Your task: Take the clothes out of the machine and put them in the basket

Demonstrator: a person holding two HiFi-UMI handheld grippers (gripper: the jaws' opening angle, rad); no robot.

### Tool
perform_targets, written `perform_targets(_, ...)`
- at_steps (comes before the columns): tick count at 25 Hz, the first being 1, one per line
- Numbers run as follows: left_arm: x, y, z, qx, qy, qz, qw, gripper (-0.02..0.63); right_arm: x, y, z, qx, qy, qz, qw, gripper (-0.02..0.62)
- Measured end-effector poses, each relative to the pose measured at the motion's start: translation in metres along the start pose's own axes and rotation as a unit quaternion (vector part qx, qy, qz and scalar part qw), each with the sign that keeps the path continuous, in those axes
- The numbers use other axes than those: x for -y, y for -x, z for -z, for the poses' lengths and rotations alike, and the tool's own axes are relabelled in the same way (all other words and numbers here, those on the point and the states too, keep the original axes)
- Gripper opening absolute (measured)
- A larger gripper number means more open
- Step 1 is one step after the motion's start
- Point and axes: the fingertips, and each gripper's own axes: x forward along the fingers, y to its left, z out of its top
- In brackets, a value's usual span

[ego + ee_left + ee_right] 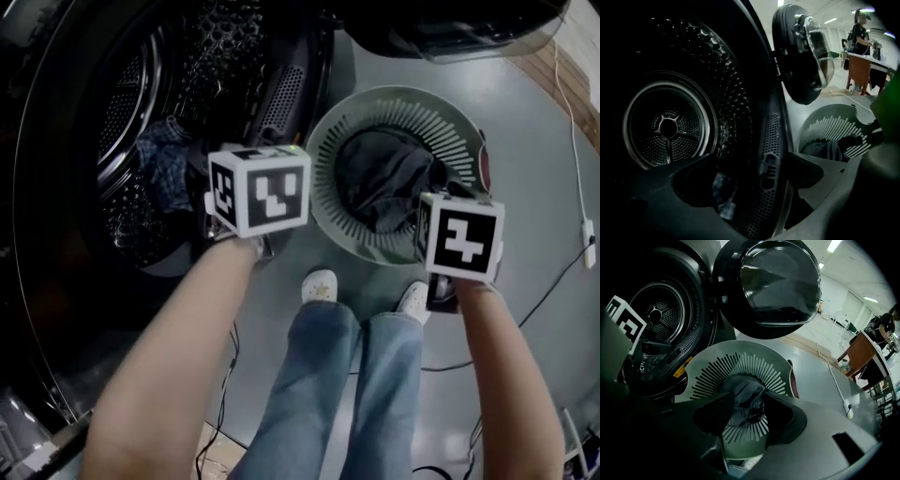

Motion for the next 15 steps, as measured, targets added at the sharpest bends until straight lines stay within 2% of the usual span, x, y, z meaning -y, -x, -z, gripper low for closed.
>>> perform_targets(5, -0.052, -0.009, 0.028, -0.059, 0.009, -0.076, 0.9953, 0.442, -0.022, 0.001, -0.005, -0.029, 0.019, -0.019, 0.999, 0.202)
perform_targets(8, -0.069, -0.015, 0.052, -0.106, -0.017, -0.117, 0.9874, 0.442, -0.032, 0.003, -0.004, -0.027, 0.045, -0.029, 0.998, 0.202)
perform_targets(11, -0.081, -0.018, 0.066, -0.135, -0.036, -0.151, 0.9787, 0.442, -0.038, 0.002, 0.001, -0.033, 0.059, -0.040, 0.997, 0.202)
perform_targets(15, -0.103, -0.028, 0.087, -0.184, -0.009, -0.180, 0.9664, 0.443, -0.051, -0.010, 0.003, -0.044, 0.068, -0.052, 0.995, 0.202)
